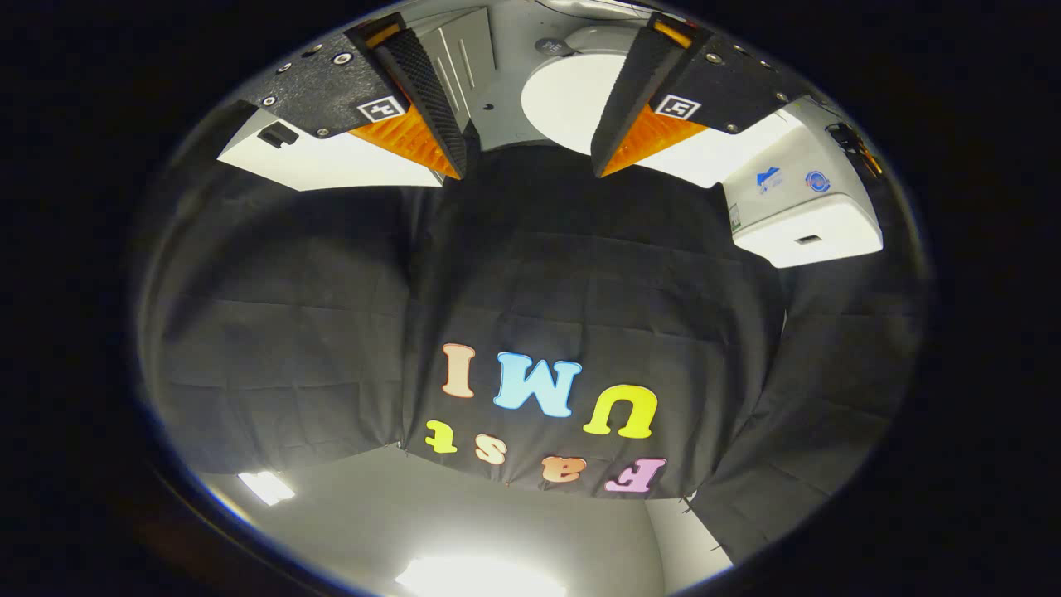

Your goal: Open the toilet lid.

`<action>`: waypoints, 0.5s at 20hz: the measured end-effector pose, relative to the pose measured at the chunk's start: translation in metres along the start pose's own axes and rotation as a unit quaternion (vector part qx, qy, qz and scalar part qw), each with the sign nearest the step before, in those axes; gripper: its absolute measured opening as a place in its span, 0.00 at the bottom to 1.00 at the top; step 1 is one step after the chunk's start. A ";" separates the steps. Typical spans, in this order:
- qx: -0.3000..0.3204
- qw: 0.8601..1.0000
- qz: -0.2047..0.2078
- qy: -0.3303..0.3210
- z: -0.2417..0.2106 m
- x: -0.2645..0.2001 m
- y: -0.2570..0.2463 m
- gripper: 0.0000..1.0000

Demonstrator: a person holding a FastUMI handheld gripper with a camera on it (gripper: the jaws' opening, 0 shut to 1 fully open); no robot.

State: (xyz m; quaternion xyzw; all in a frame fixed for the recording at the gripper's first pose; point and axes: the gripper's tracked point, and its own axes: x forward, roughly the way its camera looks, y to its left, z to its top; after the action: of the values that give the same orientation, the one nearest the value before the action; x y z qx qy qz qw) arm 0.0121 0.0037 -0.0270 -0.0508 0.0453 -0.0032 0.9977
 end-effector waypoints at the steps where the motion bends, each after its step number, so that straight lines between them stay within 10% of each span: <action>1: 0.000 1.000 0.002 0.001 0.001 0.000 0.002 0.93; 10: 0.016 1.000 0.009 0.023 -0.011 0.005 0.016 0.93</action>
State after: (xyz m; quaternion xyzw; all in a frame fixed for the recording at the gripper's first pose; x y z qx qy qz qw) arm 0.0158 0.0184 -0.0403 -0.0345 0.0690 0.0042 0.9970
